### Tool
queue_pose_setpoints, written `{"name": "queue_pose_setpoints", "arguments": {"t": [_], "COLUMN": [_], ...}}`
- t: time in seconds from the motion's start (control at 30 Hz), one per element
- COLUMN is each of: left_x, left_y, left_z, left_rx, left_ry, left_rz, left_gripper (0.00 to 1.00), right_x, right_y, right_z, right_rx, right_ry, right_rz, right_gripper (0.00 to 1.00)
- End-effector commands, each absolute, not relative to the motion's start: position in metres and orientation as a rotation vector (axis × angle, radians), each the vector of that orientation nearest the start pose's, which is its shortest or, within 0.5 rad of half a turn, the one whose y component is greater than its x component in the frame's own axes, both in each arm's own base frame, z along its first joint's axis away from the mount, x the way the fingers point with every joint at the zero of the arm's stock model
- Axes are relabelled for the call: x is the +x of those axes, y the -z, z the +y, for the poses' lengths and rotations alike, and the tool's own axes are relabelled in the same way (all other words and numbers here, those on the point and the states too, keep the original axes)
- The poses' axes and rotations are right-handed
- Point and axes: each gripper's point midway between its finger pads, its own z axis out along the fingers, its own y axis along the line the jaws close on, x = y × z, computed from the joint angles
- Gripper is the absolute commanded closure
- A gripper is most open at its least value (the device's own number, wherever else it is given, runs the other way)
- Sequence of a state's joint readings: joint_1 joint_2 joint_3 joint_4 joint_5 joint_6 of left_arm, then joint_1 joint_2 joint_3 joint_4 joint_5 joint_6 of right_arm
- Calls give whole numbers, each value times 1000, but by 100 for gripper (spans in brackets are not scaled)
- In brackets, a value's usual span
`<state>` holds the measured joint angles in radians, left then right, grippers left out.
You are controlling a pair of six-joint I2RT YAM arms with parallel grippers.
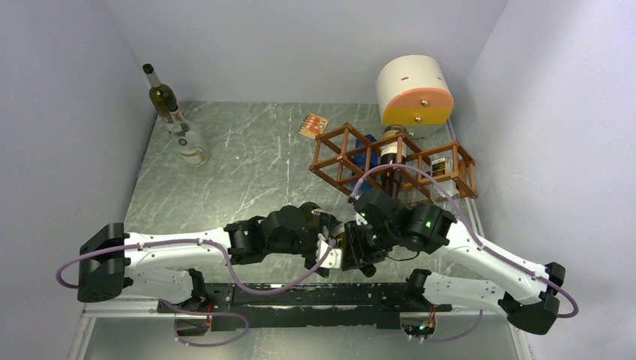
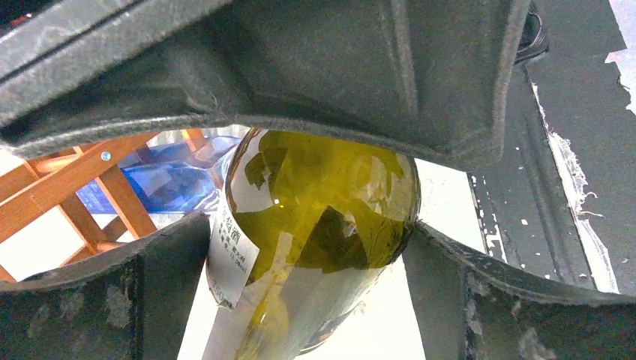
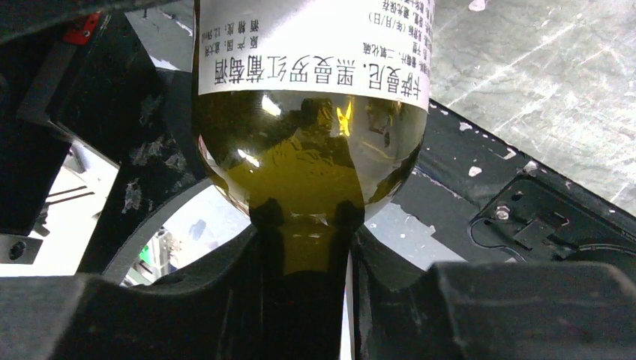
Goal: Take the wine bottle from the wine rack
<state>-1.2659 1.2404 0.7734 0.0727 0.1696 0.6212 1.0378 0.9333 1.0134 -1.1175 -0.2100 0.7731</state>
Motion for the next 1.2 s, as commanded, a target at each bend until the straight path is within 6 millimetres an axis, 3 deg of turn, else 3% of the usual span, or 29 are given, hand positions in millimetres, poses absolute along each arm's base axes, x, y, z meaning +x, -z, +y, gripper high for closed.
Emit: {"name": "queue_pose_setpoints", "arguments": {"t": [0.0,0.1,0.2,0.43,0.6,0.73,0.9,1.03,1.1,1.17], "left_x": [127,127,131,146,156,163,174,183,189,197], "left_y": [-199,-200,-204,-229,-236,-245,-267,-280,-286,-294], "left_z": [-388,-389,-389,-377,-373,-370,-358,-351,-346,-338], "left_rx": [1619,1612,1590,1447,1385,1334,1227,1163,1125,1067], "left_ry": [537,540,528,462,431,427,459,481,480,475], "left_rz": [1081,1086,1095,1084,1116,1139,1143,1152,1159,1168], "left_gripper": [4,17,39,88,93,93,93,93,93,93], "right_x": [56,57,58,68,86,110,144,143,140,142], "right_y": [-218,-221,-226,-239,-262,-299,-368,-433,-448,-448], "right_z": [235,238,240,237,237,225,174,141,129,119], "right_rx": [-542,-550,-555,-508,-480,-388,-87,27,43,71], "right_ry": [-1013,-1027,-1047,-1015,-959,-850,-709,-847,-872,-840], "right_rz": [2632,2619,2597,2537,2457,2361,2138,1854,1780,1775], "right_gripper": [100,100,99,47,17,5,0,0,0,0]}}
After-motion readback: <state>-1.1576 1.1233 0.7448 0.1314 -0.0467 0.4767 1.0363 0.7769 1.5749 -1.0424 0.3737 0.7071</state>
